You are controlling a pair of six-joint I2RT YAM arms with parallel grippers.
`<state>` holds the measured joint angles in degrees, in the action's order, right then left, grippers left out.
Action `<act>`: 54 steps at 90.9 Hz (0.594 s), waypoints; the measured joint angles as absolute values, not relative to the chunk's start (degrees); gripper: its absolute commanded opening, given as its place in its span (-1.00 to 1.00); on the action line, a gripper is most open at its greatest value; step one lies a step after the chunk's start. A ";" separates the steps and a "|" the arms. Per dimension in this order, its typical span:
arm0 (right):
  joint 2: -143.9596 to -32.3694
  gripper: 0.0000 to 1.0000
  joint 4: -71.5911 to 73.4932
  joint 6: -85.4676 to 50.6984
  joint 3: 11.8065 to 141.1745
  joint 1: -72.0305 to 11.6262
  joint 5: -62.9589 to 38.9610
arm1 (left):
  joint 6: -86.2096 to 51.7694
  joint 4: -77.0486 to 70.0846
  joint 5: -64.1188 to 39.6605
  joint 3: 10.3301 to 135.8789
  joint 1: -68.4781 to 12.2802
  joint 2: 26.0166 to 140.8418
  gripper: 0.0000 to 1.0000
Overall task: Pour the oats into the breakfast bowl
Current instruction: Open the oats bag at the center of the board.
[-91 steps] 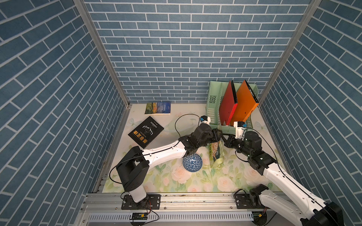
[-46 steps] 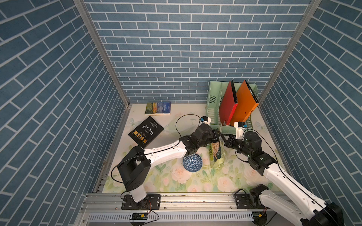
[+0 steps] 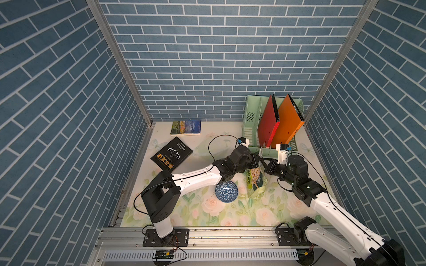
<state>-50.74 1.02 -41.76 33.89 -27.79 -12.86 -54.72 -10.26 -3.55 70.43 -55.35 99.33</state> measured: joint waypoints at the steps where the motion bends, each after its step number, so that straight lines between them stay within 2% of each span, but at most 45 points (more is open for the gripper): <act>1: -50.74 -1.00 0.99 -41.76 33.89 -27.79 -12.88 | -54.57 -10.31 -3.55 70.46 -55.35 99.35 -0.82; 5: -50.72 -1.00 0.84 -41.76 33.89 -27.79 -12.86 | -54.61 -10.55 -3.97 70.52 -55.35 99.37 -1.00; 20: -50.24 -1.00 -1.61 -41.15 34.76 -27.81 -10.59 | -54.65 -9.96 -4.27 71.75 -55.35 99.88 -1.00; 54: -51.88 -1.00 -15.90 -32.80 41.28 -28.12 6.70 | -49.54 -1.69 0.05 73.93 -55.37 98.35 -1.00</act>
